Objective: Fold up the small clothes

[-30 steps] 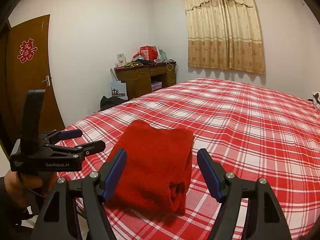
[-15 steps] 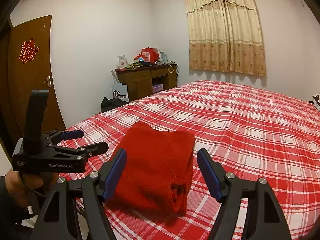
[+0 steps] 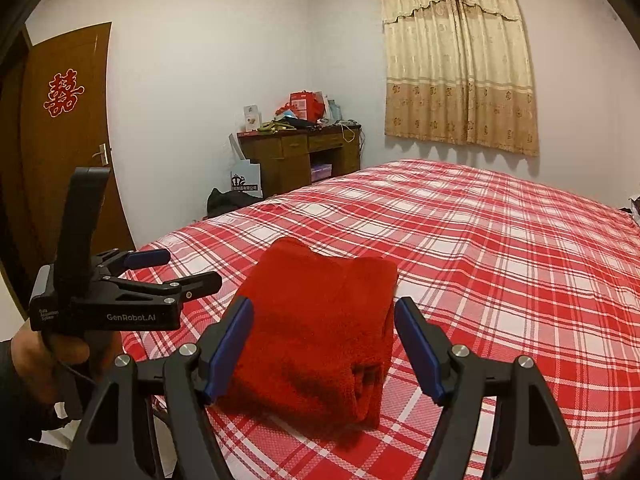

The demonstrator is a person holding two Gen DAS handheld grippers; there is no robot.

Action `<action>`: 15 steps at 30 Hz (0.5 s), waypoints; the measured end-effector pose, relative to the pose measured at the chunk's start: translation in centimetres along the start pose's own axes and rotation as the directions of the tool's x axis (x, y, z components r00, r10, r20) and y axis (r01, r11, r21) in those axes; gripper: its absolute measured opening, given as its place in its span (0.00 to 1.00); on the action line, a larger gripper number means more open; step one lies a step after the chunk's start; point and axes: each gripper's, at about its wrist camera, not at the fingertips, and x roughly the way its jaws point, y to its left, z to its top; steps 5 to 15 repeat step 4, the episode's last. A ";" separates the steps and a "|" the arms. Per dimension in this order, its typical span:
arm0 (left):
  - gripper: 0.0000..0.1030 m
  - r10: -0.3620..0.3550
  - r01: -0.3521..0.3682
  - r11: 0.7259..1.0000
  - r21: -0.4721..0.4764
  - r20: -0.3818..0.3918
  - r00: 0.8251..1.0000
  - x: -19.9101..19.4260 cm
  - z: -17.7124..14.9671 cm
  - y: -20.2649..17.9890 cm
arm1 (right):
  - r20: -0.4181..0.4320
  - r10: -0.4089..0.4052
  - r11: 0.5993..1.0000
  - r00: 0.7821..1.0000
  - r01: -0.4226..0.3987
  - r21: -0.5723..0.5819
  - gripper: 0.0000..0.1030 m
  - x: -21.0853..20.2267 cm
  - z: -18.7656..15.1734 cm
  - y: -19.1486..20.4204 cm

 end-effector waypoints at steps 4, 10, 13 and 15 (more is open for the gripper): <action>1.00 -0.007 0.007 1.000 0.005 0.001 1.000 0.0 0.1 -0.1 | -0.007 -0.001 1.000 1.000 0.001 -0.003 0.71 0.2 -0.1 0.0; 1.00 -0.007 0.007 1.000 0.005 0.001 1.000 0.0 0.1 -0.1 | -0.007 -0.001 1.000 1.000 0.001 -0.003 0.71 0.2 -0.1 0.0; 1.00 -0.007 0.007 1.000 0.005 0.001 1.000 0.0 0.1 -0.1 | -0.007 -0.001 1.000 1.000 0.001 -0.003 0.71 0.2 -0.1 0.0; 1.00 -0.007 0.007 1.000 0.005 0.001 1.000 0.0 0.1 -0.1 | -0.007 -0.001 1.000 1.000 0.001 -0.003 0.71 0.2 -0.1 0.0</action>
